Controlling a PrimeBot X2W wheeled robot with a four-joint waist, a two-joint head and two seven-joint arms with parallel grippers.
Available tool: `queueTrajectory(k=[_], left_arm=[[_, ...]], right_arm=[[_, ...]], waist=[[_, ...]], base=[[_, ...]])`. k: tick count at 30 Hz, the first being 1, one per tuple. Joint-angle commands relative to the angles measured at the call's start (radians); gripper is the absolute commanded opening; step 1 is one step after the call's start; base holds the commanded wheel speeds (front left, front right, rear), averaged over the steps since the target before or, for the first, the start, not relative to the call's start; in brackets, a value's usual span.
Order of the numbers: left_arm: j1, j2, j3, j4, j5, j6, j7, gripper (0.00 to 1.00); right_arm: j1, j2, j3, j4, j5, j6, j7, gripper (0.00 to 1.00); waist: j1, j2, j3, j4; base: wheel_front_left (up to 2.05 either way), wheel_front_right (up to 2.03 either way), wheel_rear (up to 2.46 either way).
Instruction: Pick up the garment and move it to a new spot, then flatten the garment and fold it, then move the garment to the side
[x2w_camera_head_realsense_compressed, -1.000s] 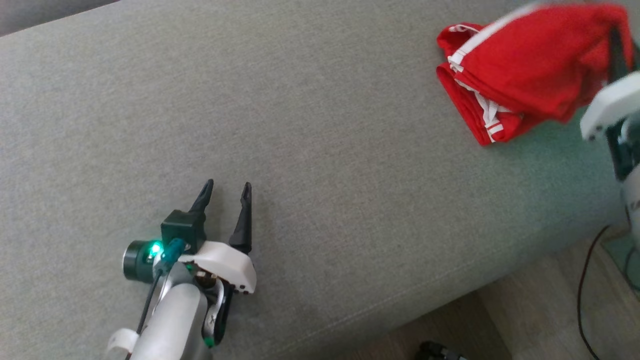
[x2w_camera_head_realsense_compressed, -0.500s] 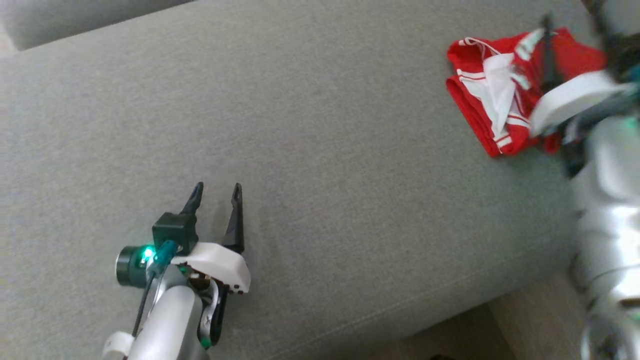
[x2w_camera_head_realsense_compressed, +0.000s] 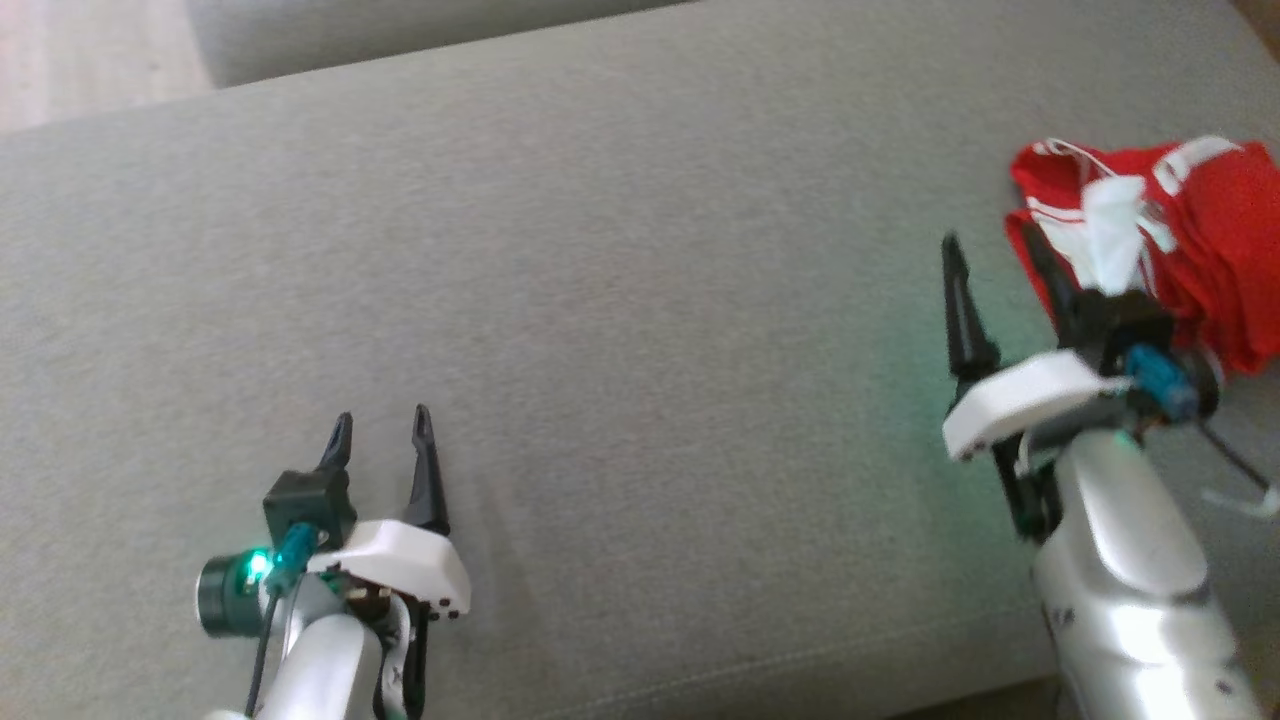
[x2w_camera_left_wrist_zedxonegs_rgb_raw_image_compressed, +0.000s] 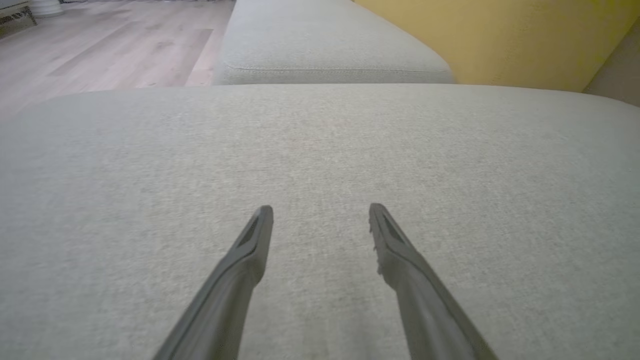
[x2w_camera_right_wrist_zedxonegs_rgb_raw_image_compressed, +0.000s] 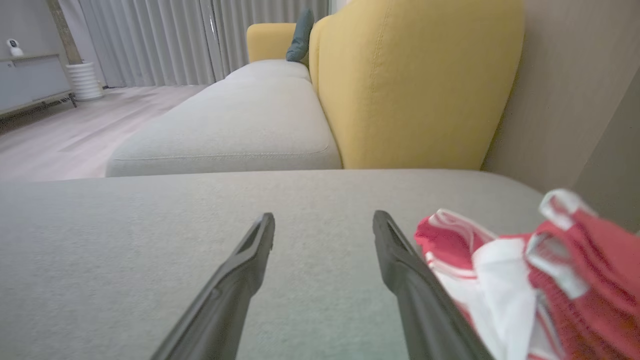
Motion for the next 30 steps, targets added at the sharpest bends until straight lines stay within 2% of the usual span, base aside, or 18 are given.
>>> queueTrajectory(k=[1,10,18,30], left_arm=[[-0.005,0.008,0.042,-0.034,0.003,0.012,-0.005,1.0],[0.045,0.008,0.085,-0.061,0.014,0.038,-0.005,1.0],[0.087,0.008,0.115,-0.09,0.029,0.045,-0.005,1.0],[0.141,0.008,0.15,-0.165,0.003,-0.003,-0.005,1.0]], right_arm=[[0.015,0.011,0.039,-0.044,0.042,0.006,-0.011,1.0],[0.115,0.012,0.062,-0.059,0.093,0.006,-0.011,1.0],[0.153,0.012,0.073,-0.052,0.115,0.006,-0.011,1.0],[0.182,0.012,0.107,-0.045,0.133,0.006,-0.011,1.0]], waist=[[0.0,0.0,-0.029,0.048],[0.0,0.0,-0.085,0.139],[0.0,0.0,-0.125,0.182],[0.0,0.0,-0.143,0.19]], base=[[0.0,0.0,0.0],[0.0,0.0,0.0],[0.0,0.0,0.0],[0.0,0.0,0.0]])
